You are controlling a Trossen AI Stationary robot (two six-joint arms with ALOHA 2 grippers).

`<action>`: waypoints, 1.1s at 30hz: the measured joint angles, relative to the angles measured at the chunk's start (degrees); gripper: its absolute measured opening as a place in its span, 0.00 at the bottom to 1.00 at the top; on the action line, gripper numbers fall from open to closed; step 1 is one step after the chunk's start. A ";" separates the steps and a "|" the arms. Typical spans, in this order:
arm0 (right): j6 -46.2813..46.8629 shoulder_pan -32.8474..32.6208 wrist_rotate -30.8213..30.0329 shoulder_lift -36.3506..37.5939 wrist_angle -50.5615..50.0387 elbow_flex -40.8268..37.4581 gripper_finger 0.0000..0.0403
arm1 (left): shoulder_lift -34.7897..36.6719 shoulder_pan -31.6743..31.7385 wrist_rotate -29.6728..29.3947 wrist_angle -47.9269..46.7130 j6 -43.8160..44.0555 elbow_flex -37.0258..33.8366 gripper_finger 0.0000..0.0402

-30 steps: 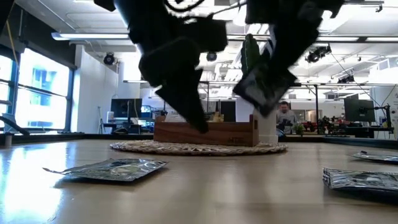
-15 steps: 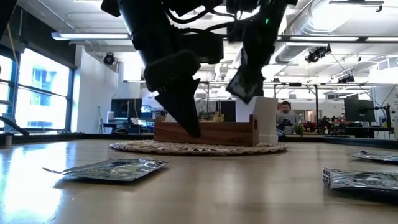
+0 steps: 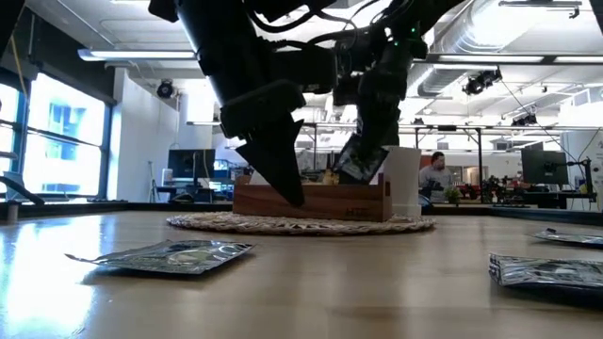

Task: Pick & Place Tea
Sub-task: Put the purple tea pack into the right section of the wooden organizer

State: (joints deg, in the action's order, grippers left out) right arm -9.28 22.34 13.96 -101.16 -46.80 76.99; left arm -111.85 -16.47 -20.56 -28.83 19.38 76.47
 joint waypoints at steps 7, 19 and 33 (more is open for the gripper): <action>0.23 2.17 -0.07 -1.74 -1.01 0.00 0.06 | 0.00 0.00 -0.97 -0.31 0.00 -0.02 0.36; 0.32 2.04 -0.59 -1.71 0.13 0.00 0.25 | 0.00 0.02 -6.11 -1.78 0.00 -0.04 0.36; 3.96 -7.61 -10.33 -1.58 -14.18 14.69 0.24 | 5.35 2.86 -2.78 -12.21 7.07 -0.15 0.36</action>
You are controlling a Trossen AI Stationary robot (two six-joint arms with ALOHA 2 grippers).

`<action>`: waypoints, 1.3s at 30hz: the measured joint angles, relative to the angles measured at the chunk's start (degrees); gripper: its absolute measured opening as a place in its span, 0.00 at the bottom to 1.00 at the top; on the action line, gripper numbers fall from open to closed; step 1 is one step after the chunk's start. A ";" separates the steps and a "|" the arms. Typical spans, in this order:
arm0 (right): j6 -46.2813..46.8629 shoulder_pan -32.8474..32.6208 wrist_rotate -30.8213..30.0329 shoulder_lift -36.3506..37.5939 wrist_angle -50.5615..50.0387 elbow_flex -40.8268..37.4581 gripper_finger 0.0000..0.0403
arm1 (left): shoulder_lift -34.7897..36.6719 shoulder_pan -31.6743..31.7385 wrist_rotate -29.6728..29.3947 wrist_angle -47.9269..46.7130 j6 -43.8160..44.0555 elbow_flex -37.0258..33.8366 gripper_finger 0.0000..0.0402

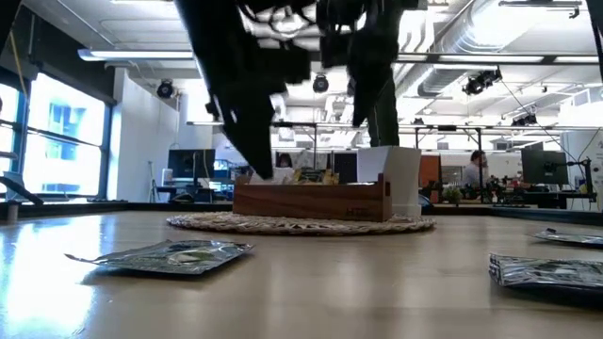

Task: Pick & Place Tea
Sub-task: Put the purple tea pack into the right section of the wooden organizer

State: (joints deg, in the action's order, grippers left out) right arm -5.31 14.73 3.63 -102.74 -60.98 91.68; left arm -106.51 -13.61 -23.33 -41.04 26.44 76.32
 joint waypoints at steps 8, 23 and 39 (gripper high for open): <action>12.50 -12.19 -10.63 0.87 -19.75 6.73 0.24 | 8.47 -3.56 -0.58 -12.50 0.90 0.00 0.36; 26.51 -35.13 -3.14 17.64 6.63 -25.55 0.25 | 21.64 -9.04 -3.91 -0.55 8.15 -14.21 0.36; 13.46 -38.39 -1.73 18.51 19.75 -43.00 0.37 | 19.61 -8.06 4.83 34.58 6.61 -21.03 0.36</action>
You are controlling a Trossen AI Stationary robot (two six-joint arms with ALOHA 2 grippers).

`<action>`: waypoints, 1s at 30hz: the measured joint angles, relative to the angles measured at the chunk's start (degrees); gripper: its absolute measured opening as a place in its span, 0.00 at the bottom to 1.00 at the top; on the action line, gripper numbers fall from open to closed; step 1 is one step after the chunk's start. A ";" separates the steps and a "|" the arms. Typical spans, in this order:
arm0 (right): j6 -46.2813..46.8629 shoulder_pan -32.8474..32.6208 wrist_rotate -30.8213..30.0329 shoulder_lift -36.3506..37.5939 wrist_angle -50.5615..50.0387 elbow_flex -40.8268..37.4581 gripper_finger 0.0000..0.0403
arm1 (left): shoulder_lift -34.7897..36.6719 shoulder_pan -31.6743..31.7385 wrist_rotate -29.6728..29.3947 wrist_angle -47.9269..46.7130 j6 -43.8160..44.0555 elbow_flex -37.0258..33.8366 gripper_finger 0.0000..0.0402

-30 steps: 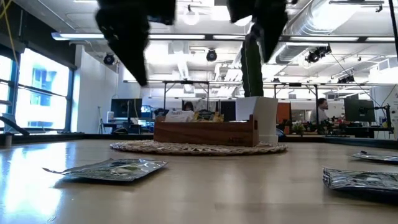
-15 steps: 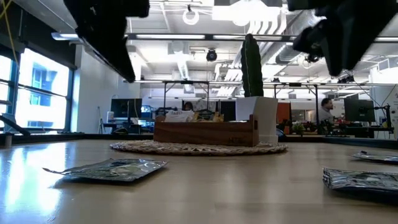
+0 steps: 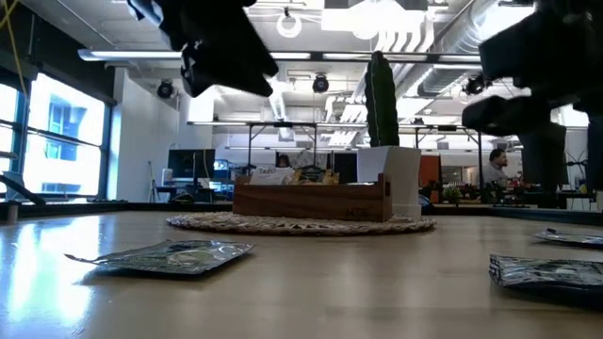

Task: Pick & Place Tea
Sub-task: Put the purple tea pack into the right section of the wooden organizer

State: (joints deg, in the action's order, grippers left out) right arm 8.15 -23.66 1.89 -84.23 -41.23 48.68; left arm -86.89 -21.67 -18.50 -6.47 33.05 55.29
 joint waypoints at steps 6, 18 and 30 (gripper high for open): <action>-4.62 0.93 -2.92 -0.02 1.79 -4.86 0.45 | 0.00 0.72 -0.03 3.41 0.20 0.00 0.36; -12.74 4.67 -2.65 0.27 14.21 -13.71 0.53 | 0.00 0.72 -0.38 3.38 -0.24 0.00 0.36; -14.21 6.08 -1.02 1.02 16.89 -16.23 0.37 | 0.00 0.72 -0.53 3.35 -0.43 0.00 0.36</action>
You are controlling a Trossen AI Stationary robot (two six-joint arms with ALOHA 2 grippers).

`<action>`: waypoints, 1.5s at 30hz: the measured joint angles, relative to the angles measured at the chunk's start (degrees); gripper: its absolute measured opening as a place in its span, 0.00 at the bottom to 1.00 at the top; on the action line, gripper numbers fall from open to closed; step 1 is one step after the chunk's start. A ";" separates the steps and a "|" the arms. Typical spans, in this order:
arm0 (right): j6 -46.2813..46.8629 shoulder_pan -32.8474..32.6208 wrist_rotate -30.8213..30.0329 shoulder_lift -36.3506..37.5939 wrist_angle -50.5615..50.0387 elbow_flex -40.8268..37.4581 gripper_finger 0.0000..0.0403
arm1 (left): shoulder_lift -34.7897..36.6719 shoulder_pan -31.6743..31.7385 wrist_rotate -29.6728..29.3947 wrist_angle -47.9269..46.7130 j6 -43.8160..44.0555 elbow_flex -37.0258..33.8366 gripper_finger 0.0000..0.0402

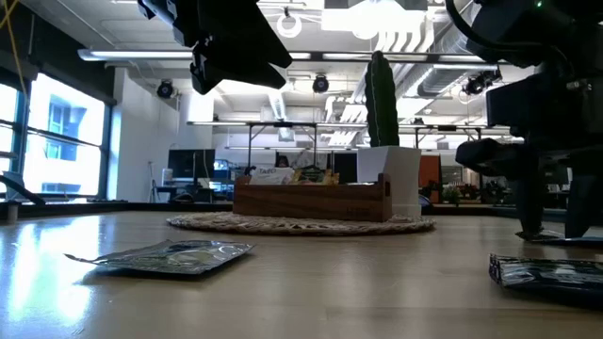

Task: Pick & Place Tea
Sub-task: Put the purple tea pack into the right section of the wooden organizer

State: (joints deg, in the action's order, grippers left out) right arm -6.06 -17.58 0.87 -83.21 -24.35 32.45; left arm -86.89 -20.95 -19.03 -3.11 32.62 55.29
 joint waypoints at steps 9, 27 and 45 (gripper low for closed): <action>-0.16 0.00 -6.72 0.55 -0.02 6.11 0.05 | -0.02 -0.04 0.31 -0.33 0.00 0.09 0.36; -7.17 11.82 -52.87 0.62 39.00 10.14 0.02 | 2.12 -0.04 3.72 -2.76 -6.88 0.11 0.36; -5.40 17.20 -47.83 -10.27 31.51 10.16 0.01 | 2.16 -0.02 1.74 -3.43 -7.06 0.09 0.36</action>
State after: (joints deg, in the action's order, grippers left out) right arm -11.46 -0.38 -46.96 -93.48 7.17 42.61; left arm -84.73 -20.97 -17.28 -6.55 25.56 55.37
